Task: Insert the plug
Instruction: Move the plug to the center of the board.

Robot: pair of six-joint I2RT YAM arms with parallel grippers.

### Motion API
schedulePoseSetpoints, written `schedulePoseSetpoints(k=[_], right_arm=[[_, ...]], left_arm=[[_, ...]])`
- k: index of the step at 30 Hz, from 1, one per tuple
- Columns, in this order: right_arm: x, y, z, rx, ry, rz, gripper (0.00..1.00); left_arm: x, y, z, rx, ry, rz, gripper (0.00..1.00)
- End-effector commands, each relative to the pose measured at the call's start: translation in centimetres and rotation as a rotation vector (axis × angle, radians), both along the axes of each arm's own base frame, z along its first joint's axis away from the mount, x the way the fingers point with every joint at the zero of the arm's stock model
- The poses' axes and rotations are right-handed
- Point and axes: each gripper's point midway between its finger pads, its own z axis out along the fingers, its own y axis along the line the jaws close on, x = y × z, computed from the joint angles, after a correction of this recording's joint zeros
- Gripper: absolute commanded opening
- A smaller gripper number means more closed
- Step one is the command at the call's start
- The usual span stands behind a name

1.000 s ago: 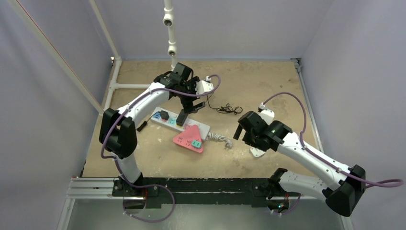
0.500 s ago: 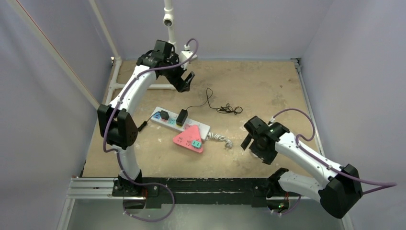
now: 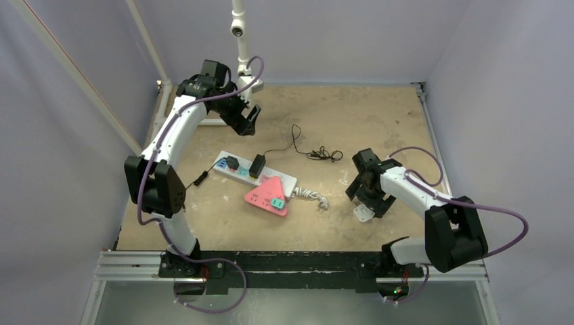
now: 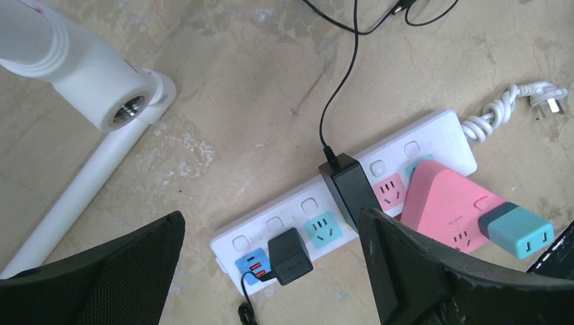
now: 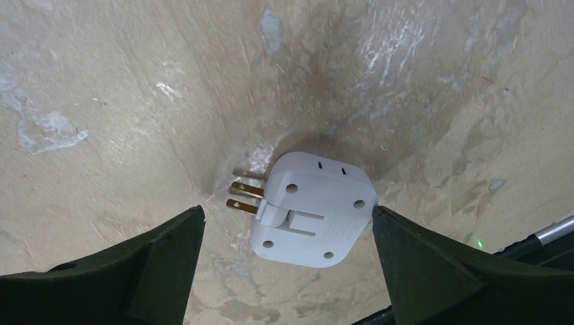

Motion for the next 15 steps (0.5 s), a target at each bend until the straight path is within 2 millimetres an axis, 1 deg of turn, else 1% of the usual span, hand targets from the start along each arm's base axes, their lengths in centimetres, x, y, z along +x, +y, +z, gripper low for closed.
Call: schedulePoseSetpoints(k=[1, 4, 6, 7, 9, 12, 15], right_arm=[[2.6, 0.5, -0.1, 0.018, -0.087, 0.032, 0.92], [2.9, 1.4, -1.2, 0.067, -0.102, 0.036, 0.82], [3.1, 1.9, -1.9, 0.095, -0.103, 0.037, 0.79], [3.3, 1.9, -2.2, 0.092, -0.101, 0.039, 0.78], [4.3, 2.1, -2.4, 0.081, -0.124, 0.074, 0.77], [7.0, 3.8, -1.5, 0.130, -0.194, 0.162, 0.76], [9.8, 5.5, 0.6, 0.170, -0.270, 0.247, 0.79]], left_arm=[[-0.6, 0.1, 3.7, -0.034, -0.088, 0.003, 0.99], [-0.8, 0.4, 3.9, -0.028, -0.091, 0.012, 0.99], [-0.9, 0.5, 4.1, -0.029, -0.096, 0.019, 0.99], [-1.0, 0.6, 4.3, -0.028, -0.101, 0.024, 0.99], [-1.1, 0.9, 4.5, -0.022, -0.112, 0.037, 0.99], [-1.3, 1.2, 4.5, -0.014, -0.120, 0.050, 0.99], [-1.6, 1.5, 4.4, -0.007, -0.115, 0.061, 0.99]])
